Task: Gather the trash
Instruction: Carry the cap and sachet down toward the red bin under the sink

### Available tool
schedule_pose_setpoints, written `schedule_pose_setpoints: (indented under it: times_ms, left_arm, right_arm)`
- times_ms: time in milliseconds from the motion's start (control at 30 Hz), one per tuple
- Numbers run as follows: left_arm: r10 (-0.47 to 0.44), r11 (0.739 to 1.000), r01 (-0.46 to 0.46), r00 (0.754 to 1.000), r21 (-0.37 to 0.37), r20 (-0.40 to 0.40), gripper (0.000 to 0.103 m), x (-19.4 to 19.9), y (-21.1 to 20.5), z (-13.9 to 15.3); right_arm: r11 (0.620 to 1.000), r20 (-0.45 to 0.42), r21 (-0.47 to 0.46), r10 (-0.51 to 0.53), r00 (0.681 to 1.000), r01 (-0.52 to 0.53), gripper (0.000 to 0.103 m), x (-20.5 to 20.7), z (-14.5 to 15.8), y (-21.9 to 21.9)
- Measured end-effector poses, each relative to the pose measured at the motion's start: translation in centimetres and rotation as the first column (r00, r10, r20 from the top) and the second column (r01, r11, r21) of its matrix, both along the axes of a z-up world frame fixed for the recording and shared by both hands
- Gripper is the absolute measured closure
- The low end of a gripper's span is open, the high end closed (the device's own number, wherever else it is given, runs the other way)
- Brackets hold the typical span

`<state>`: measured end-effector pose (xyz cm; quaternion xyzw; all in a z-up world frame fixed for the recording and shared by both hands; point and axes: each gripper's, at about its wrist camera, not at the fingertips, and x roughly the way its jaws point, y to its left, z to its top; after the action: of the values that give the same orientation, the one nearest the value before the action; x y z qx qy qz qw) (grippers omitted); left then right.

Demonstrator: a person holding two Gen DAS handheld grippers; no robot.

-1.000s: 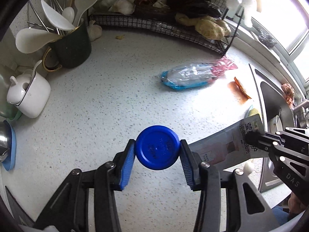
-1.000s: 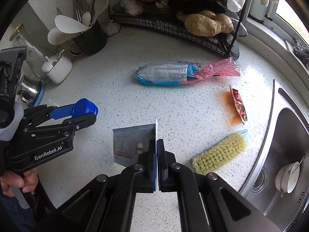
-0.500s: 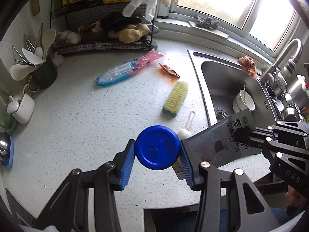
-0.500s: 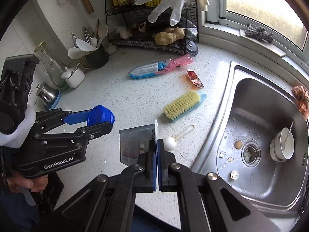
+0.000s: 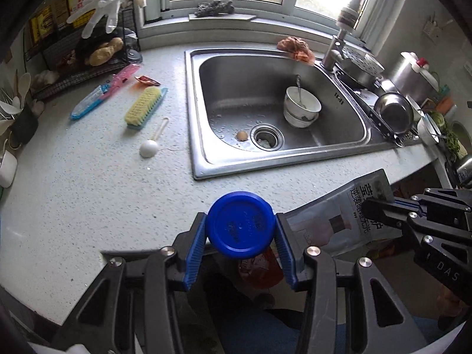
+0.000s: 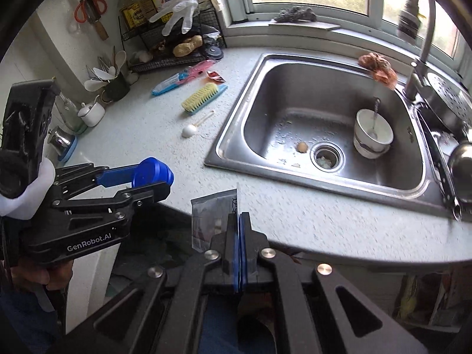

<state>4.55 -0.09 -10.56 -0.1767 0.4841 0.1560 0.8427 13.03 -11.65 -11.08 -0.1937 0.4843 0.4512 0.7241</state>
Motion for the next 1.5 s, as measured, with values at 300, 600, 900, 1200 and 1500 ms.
schedule_pose_setpoints:
  times_ms: [300, 600, 900, 1200, 1500]
  left_arm:
    - [-0.152, 0.988, 0.151, 0.987, -0.036, -0.056, 0.06, 2.3, -8.9, -3.3]
    - [-0.22, 0.974, 0.21, 0.967, -0.085, -0.127, 0.06, 2.7, -12.4, -9.4]
    - [-0.226, 0.974, 0.219, 0.956, -0.057, -0.189, 0.06, 2.5, -12.1, -20.7]
    - [-0.21, 0.977, 0.198, 0.957, -0.077, -0.202, 0.06, 1.8, -11.2, -35.8]
    - [-0.216, 0.976, 0.207, 0.951, -0.065, -0.223, 0.06, 3.4, -11.0, -46.9]
  right_arm:
    - [0.984, -0.067, -0.052, -0.174, 0.982, 0.171, 0.102, 0.0, -3.2, -8.9]
    - [0.962, -0.159, -0.112, -0.264, 0.951, 0.248, 0.102, -0.3, -8.9, -11.5]
    - [0.952, -0.245, -0.198, -0.28, 0.928, 0.235, 0.102, -0.2, -21.2, -10.5]
    - [0.956, -0.24, -0.236, -0.23, 0.943, 0.174, 0.102, 0.7, -36.2, -7.6]
    - [0.94, -0.255, -0.28, -0.268, 0.929, 0.194, 0.102, 2.3, -48.4, -7.6]
